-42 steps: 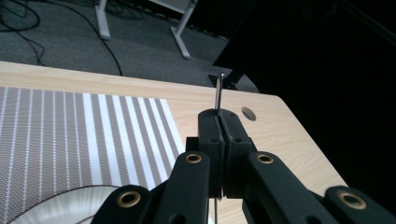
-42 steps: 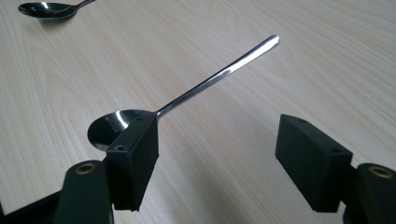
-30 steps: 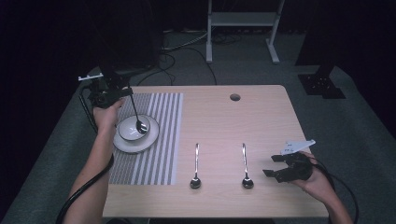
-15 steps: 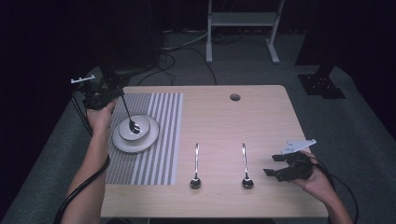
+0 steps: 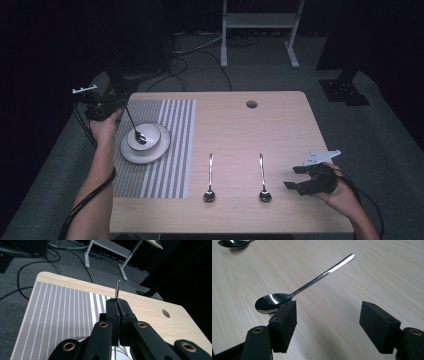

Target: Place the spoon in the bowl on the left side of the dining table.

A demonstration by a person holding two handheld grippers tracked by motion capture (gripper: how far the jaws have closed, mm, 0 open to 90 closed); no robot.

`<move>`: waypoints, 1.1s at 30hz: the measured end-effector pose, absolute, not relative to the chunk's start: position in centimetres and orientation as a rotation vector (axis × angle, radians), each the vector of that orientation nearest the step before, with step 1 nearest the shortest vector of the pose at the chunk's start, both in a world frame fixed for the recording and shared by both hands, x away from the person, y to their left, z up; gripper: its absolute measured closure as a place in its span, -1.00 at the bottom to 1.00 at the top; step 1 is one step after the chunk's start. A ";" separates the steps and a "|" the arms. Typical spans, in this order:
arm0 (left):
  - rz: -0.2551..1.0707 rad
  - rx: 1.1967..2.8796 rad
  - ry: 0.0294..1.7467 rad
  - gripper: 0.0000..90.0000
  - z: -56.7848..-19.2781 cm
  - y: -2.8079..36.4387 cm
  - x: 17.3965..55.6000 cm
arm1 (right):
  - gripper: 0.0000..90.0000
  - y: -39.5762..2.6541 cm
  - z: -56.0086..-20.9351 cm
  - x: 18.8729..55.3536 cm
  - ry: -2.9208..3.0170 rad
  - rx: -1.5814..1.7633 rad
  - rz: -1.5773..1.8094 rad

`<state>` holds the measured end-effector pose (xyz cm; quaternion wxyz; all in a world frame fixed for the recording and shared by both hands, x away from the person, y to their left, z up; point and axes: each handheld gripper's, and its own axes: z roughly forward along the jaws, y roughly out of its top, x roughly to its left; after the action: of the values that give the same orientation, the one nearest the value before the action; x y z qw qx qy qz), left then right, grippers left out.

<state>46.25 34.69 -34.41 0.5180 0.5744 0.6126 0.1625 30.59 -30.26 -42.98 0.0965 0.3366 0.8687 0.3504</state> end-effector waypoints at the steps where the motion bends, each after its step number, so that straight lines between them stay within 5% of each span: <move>1: 0.391 1.375 1.471 0.98 -34.5 34.7 46.3 | -0.36 -30.3 -42.9 30.6 2.572 0.998 1.040; 33: 0.380 1.389 1.580 0.90 -39.2 37.1 45.3 | -0.35 -29.9 -43.0 30.6 2.568 0.990 1.049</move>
<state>45.27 37.12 -39.18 0.4810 0.5696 0.6480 0.1558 30.57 -29.88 -43.02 0.0982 0.3346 0.8677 0.3543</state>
